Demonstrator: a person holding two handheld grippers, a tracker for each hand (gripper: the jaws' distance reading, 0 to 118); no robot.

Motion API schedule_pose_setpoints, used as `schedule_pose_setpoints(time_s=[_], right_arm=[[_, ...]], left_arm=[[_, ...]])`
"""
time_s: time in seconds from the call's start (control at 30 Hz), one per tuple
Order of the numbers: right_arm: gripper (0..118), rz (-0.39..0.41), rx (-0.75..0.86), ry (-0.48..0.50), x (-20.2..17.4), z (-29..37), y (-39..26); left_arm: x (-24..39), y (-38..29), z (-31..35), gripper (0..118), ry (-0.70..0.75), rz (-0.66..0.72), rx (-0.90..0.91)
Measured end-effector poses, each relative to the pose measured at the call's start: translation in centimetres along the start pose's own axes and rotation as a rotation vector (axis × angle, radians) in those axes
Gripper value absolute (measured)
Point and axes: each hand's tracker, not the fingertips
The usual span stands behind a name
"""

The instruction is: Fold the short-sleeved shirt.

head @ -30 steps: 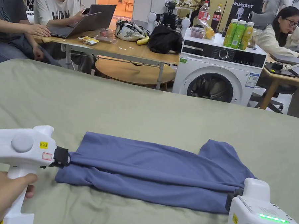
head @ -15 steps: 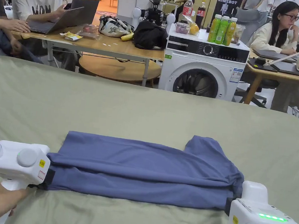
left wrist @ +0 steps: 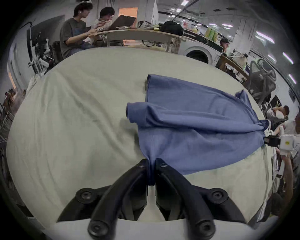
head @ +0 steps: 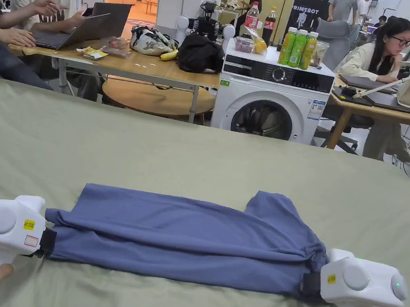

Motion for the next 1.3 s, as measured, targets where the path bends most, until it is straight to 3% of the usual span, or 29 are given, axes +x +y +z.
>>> schedule_pose_setpoints(time_s=[0.03, 0.1, 0.13, 0.2, 0.47, 0.6, 0.77, 1.0, 1.3], right_arm=[[37, 0.007, 0.008, 0.011, -0.2, -0.3, -0.3], [6, 0.034, 0.084, -0.006, -0.9, 0.6, -0.7], [5, 0.038, 0.068, 0.06, -1.1, 0.5, -0.6], [3, 0.055, 0.081, 0.0, -1.6, 0.8, -0.8], [1, 0.053, 0.177, 0.014, -1.6, 6.6, -1.7], [1, 0.093, 0.186, -0.022, -2.4, 9.5, -3.0], [2, 0.084, 0.147, -0.026, -2.7, 11.8, -6.6], [2, 0.134, 0.06, -0.072, -3.6, 10.5, -11.9], [6, 0.134, 0.065, -0.119, -4.1, 8.2, -13.7]], left_arm=[[0.0, -0.1, 0.0, 2, 0.003, 0.0, 0.002], [-0.1, -0.1, -0.1, 2, 0.003, 0.001, 0.005], [-0.1, -0.1, -0.1, 2, 0.003, 0.002, 0.007], [-0.1, -0.2, 0.1, 2, 0.003, -0.005, 0.014], [-0.1, 0.0, 4.3, 1, -0.028, -0.012, 0.113], [-0.8, -0.8, 7.0, 1, -0.011, -0.024, 0.156], [-3.2, -3.7, 9.4, 1, -0.037, 0.008, 0.155], [-4.0, -9.1, 8.2, 1, -0.013, 0.018, 0.066], [-3.5, -11.4, 4.5, 1, 0.021, 0.004, 0.012]])
